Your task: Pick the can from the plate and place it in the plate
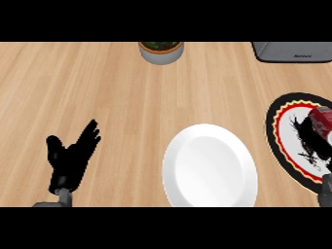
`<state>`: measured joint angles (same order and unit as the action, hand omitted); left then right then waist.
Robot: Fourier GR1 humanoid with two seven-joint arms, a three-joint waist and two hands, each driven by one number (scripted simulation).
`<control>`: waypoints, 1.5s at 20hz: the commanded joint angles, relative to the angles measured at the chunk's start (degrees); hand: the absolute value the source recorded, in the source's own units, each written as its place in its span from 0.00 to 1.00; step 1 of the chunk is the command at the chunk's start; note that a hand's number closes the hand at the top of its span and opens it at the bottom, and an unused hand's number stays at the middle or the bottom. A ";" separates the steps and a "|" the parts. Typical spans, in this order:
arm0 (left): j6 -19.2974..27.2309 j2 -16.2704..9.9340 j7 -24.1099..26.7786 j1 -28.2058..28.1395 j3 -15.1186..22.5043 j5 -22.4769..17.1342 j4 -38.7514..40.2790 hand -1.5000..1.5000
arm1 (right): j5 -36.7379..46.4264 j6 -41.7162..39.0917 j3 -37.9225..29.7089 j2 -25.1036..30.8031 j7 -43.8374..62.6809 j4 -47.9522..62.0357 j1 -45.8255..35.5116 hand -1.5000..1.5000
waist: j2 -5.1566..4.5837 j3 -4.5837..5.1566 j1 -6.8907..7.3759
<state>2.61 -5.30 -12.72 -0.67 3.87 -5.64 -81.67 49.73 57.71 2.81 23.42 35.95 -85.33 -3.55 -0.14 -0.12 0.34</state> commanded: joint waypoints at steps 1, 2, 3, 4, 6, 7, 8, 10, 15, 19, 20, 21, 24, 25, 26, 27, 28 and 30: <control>-0.97 0.61 1.57 -2.09 1.50 0.61 -0.40 0.50 | -16.23 7.21 -2.39 5.20 -10.50 9.49 -1.48 1.00 | -0.04 -0.07 0.31; -2.71 -1.96 -0.09 0.69 -1.84 -1.78 0.02 0.50 | -18.93 6.79 -2.66 5.12 -13.70 12.85 -4.32 1.00 | -0.07 -0.04 0.37; -0.70 -0.90 2.68 -0.64 -0.80 0.81 1.45 0.50 | -23.59 3.02 -4.67 9.33 -15.46 11.18 -4.01 1.00 | -0.04 -0.05 0.14; -2.02 -1.45 1.00 2.27 -2.49 -0.99 3.58 0.50 | -26.60 3.18 -4.47 7.82 -19.93 13.63 -5.60 1.00 | -0.02 0.00 -0.01; -0.52 -0.13 -1.09 1.28 0.32 0.53 -0.24 0.50 | -26.97 -5.79 -7.14 8.62 -11.11 18.19 -7.12 1.00 | -0.18 -0.07 0.70; 0.21 1.06 -0.11 -1.45 1.99 1.74 -0.77 0.50 | -27.32 -6.94 -5.91 7.64 -12.70 21.23 -6.19 1.00 | -0.22 -0.10 1.12; -1.02 0.02 -0.08 0.99 -0.44 -0.40 0.50 0.50 | -25.87 -9.93 -5.11 9.25 -13.03 25.59 -7.17 0.00 | -0.56 -0.07 1.58; -1.00 0.81 0.62 -0.98 1.76 0.95 -0.92 0.50 | -29.83 -15.04 -4.87 9.01 -16.43 29.18 -9.14 0.00 | -0.43 -0.12 1.75; -1.44 -0.11 -0.47 1.66 -0.31 0.03 1.40 0.50 | -40.00 -18.75 -11.23 4.64 -39.78 40.13 -11.69 0.00 | -0.41 -0.17 0.80; -3.13 -1.49 2.26 1.67 -2.57 -1.34 3.36 0.50 | -46.57 -23.28 -18.15 5.50 -51.43 41.64 -15.69 0.00 | -0.35 -0.12 0.50; -1.10 -0.38 -0.22 0.63 -0.86 -0.04 0.16 0.50 | -49.37 -24.58 -20.82 5.75 -54.11 41.27 -15.60 0.00 | -0.21 -0.20 0.53; -1.83 -0.33 0.70 -2.04 0.07 0.02 -1.47 0.50 | -50.09 -23.64 -22.22 4.81 -56.41 42.90 -16.94 0.00 | -0.19 -0.19 1.04; 0.33 1.78 -0.51 0.06 1.02 1.28 0.25 0.50 | -54.66 -24.53 -27.64 4.26 -62.59 44.81 -18.41 0.00 | -0.22 -0.12 0.46; -0.31 1.12 0.62 -0.46 0.41 0.93 -0.41 0.50 | -56.99 -27.04 -29.47 3.40 -65.94 45.54 -15.98 0.00 | -0.11 -0.07 0.18; -1.84 -0.14 3.73 -2.97 -0.58 0.63 1.25 0.50 | -57.54 -27.24 -30.79 5.05 -64.95 47.23 -17.15 0.00 | -0.09 -0.01 0.29; 0.03 0.59 -2.19 -2.91 1.32 1.35 -5.20 0.50 | -58.45 -29.65 -30.54 5.52 -63.42 44.73 -15.59 0.00 | 0.15 0.03 0.00; -1.27 -0.30 -0.03 -2.90 -0.31 0.63 -1.99 0.50 | -59.05 -30.33 -32.38 6.34 -67.76 49.66 -16.74 0.00 | -0.01 0.03 0.19; -1.26 0.49 0.33 -1.58 -0.59 0.04 -1.65 0.50 | -61.89 -36.48 -33.13 7.31 -65.61 47.51 -14.02 0.00 | 0.09 0.06 -0.21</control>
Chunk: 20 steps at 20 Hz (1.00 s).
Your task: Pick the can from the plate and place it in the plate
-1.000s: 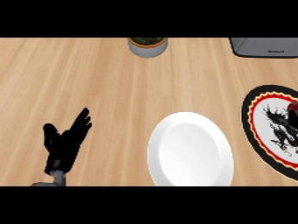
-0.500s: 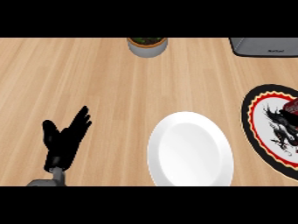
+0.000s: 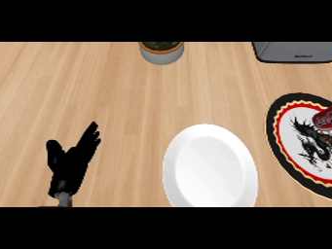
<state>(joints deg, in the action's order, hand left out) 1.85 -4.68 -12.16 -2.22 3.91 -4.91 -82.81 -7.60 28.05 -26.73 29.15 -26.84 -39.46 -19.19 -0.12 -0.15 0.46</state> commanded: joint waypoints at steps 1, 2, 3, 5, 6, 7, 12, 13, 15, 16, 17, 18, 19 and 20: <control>-0.67 -1.81 -3.11 -0.81 -0.98 -0.59 -2.44 0.50 | -5.41 -9.66 -3.21 0.56 -2.89 -2.00 6.89 0.00 | 0.25 0.12 -0.81; -0.36 -0.98 -0.71 -0.09 -2.01 -1.05 -0.27 0.50 | -6.39 -12.64 -3.52 1.21 -3.54 -2.58 7.80 0.00 | 0.21 0.13 -0.85; 2.15 1.64 -0.18 -0.80 0.94 1.78 -0.01 0.50 | -6.94 -15.50 -2.44 0.38 -2.19 -5.60 10.11 0.00 | 0.32 0.17 -1.25; 0.88 0.03 -1.32 -0.15 -1.26 -0.27 -1.00 0.50 | -8.89 -19.87 -2.71 0.58 -1.46 -10.69 14.99 0.00 | 0.46 0.22 -1.54; -0.73 -1.43 0.16 0.09 -1.86 -0.05 0.92 0.50 | -8.29 -19.19 -1.32 -1.82 -2.03 -12.52 16.16 0.00 | 0.33 0.21 -1.21; 1.71 1.22 -0.76 2.99 -0.42 1.39 2.43 0.50 | -8.83 -22.77 -3.19 2.98 -2.87 -10.43 17.46 0.00 | 0.22 0.18 -1.20; -0.15 -0.67 -4.16 1.57 -1.89 -1.02 -2.01 0.50 | -8.37 -25.60 -0.49 -4.22 -5.75 -21.46 30.92 0.00 | 0.27 0.18 -1.13; -1.26 -1.83 0.19 -0.63 -2.98 -0.70 -0.23 0.50 | -9.15 -26.22 -1.26 -3.80 -4.48 -25.78 34.22 0.00 | 0.27 0.21 -1.17; 1.28 1.39 -2.26 -2.88 1.00 1.42 -4.35 0.50 | -8.81 -27.26 -2.48 -3.57 -6.18 -27.07 38.07 0.00 | 0.27 0.18 -0.98; -0.13 -0.24 0.03 2.11 -2.11 0.84 2.36 0.50 | -6.17 -23.29 -0.16 -4.96 -1.52 -31.78 37.21 0.00 | 0.16 0.20 -0.92; 2.01 2.20 -1.69 2.56 -0.15 1.95 1.45 0.50 | -5.00 -24.28 -0.68 -5.49 -6.39 -25.95 36.39 0.00 | 0.14 0.16 -0.80; -0.68 -0.22 0.17 0.03 -1.55 0.47 0.06 0.50 | -6.24 -26.15 -1.48 -5.22 -5.02 -31.33 42.38 0.00 | 0.20 0.20 -1.00; 0.35 0.34 -2.12 -0.29 -0.86 0.83 -2.46 0.50 | -7.71 -27.76 -2.31 -3.44 -0.09 -35.98 43.49 0.00 | 0.21 0.20 -0.91; 1.29 1.32 -4.23 1.58 -0.41 1.22 -2.06 0.50 | -5.37 -25.69 -1.83 -6.69 -3.56 -34.30 43.51 0.00 | 0.17 0.18 -0.83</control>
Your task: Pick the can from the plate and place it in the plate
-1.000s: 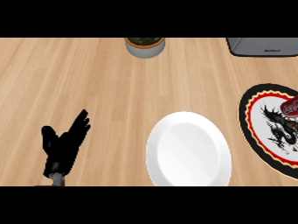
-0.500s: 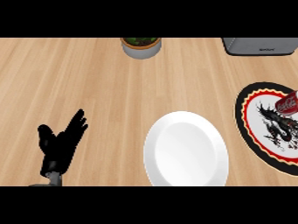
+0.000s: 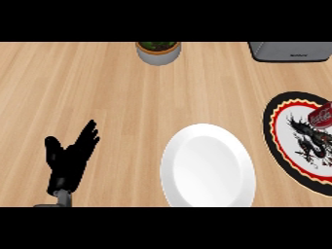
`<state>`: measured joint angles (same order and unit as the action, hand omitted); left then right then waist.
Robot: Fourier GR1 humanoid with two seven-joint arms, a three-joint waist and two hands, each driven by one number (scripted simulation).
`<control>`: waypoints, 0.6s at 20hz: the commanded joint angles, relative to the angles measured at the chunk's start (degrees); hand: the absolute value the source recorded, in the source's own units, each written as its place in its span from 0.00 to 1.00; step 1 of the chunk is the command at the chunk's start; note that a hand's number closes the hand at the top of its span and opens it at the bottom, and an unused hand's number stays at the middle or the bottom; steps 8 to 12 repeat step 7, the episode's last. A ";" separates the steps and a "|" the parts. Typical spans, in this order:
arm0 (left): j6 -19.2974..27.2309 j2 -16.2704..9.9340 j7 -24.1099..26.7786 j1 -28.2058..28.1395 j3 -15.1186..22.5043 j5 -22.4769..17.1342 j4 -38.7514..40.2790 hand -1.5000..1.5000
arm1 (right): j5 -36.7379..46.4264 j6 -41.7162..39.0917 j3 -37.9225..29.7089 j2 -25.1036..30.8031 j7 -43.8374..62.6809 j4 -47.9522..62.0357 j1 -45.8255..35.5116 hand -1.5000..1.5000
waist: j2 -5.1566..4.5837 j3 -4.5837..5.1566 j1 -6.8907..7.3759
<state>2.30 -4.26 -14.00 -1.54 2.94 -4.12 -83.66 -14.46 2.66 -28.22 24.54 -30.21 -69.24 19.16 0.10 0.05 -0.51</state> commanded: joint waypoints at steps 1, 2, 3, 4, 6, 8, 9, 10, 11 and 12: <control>-1.68 -0.14 1.74 -2.15 -0.49 -0.83 1.19 0.50 | 2.23 -1.82 -0.22 -2.49 -3.65 -0.87 5.81 0.00 | -0.06 -0.03 0.20; -2.12 -1.40 0.36 0.87 -2.16 -1.20 2.38 0.50 | 3.19 0.69 0.50 -5.52 -3.00 -4.01 6.11 0.00 | -0.07 -0.02 0.17; -0.92 -0.46 -1.53 2.22 -1.48 -0.34 1.37 0.50 | 3.05 -1.55 -1.33 -1.07 1.56 -2.89 3.27 0.00 | -0.08 -0.03 0.30; -0.51 -0.32 -2.69 0.04 -0.51 -0.08 -3.12 0.50 | 2.79 -1.92 -1.63 -3.66 -0.31 -6.24 7.05 0.00 | -0.05 -0.03 0.27; 0.07 0.54 -0.50 1.28 -0.97 0.31 1.05 0.50 | 6.11 2.31 1.61 -9.55 -1.78 -11.52 10.65 0.00 | -0.06 0.00 0.08; -0.80 0.13 -1.41 -1.17 -0.24 0.13 -1.54 0.50 | 3.58 -0.56 -0.80 -8.06 1.17 -15.93 14.25 0.00 | -0.03 0.00 0.10; -0.80 0.13 -1.41 -1.17 -0.24 0.13 -1.54 0.50 | 3.58 -0.56 -0.80 -8.06 1.17 -15.93 14.25 0.00 | -0.03 0.00 0.10; -0.80 0.13 -1.41 -1.17 -0.24 0.13 -1.54 0.50 | 3.58 -0.56 -0.80 -8.06 1.17 -15.93 14.25 0.00 | -0.03 0.00 0.10; -0.80 0.13 -1.41 -1.17 -0.24 0.13 -1.54 0.50 | 3.58 -0.56 -0.80 -8.06 1.17 -15.93 14.25 0.00 | -0.03 0.00 0.10; -0.80 0.13 -1.41 -1.17 -0.24 0.13 -1.54 0.50 | 3.58 -0.56 -0.80 -8.06 1.17 -15.93 14.25 0.00 | -0.03 0.00 0.10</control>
